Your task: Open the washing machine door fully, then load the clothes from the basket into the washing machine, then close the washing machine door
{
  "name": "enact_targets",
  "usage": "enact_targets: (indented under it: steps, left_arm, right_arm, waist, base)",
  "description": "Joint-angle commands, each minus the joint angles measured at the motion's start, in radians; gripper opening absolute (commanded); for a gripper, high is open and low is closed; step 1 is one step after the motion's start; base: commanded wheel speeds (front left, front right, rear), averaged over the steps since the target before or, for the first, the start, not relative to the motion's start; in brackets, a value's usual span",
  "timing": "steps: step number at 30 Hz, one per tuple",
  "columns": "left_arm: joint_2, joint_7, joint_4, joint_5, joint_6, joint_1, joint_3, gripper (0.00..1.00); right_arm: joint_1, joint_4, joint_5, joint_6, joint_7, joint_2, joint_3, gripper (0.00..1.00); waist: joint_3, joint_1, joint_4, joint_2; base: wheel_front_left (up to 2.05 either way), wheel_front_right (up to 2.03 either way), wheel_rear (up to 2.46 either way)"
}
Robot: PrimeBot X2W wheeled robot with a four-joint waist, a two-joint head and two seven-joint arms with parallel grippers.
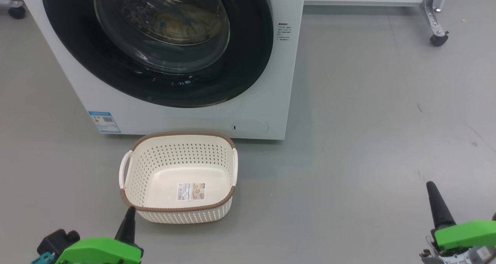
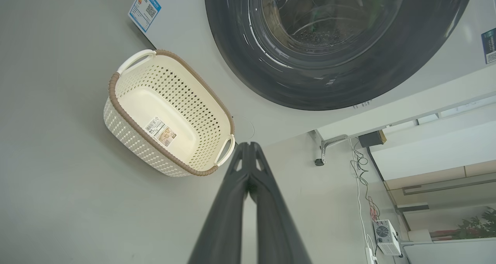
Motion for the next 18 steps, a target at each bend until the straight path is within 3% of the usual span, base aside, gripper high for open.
enact_targets:
  steps: [1, 18]
  left_arm:
    - [0.004, 0.009, -0.038, -0.024, -0.01, -0.05, 0.035, 0.0]
    - [-0.015, 0.051, -0.047, -0.191, -0.037, -0.05, 0.105, 0.0]
  right_arm:
    - [-0.06, -0.023, 0.029, 0.002, 0.003, -0.017, 0.011, 0.0]
    - [-0.105, 0.021, 0.214, 0.002, 0.022, -0.02, 0.025, 0.0]
  waist:
    - [0.0, 0.0, -0.002, 0.0]
    - [0.004, 0.0, -0.022, 0.0]
  base:
    - [0.0, 0.0, 0.0]
    - [0.0, 0.0, 0.0]
